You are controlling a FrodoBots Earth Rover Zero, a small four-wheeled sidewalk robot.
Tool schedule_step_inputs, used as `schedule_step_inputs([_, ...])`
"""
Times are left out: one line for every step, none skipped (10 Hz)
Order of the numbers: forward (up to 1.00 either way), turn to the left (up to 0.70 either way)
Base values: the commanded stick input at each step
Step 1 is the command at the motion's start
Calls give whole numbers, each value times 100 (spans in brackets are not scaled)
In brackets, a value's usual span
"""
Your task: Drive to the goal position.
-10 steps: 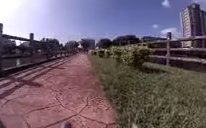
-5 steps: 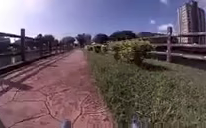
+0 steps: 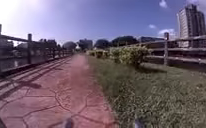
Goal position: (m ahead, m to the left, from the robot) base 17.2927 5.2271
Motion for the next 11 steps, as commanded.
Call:
schedule_step_inputs([0, 0])
schedule_step_inputs([0, 0])
schedule_step_inputs([0, 0])
schedule_step_inputs([0, 0])
schedule_step_inputs([0, 2])
schedule_step_inputs([0, 26])
schedule_step_inputs([0, 50])
schedule_step_inputs([0, 50])
schedule_step_inputs([0, 50])
schedule_step_inputs([0, 50])
schedule_step_inputs([0, 50])
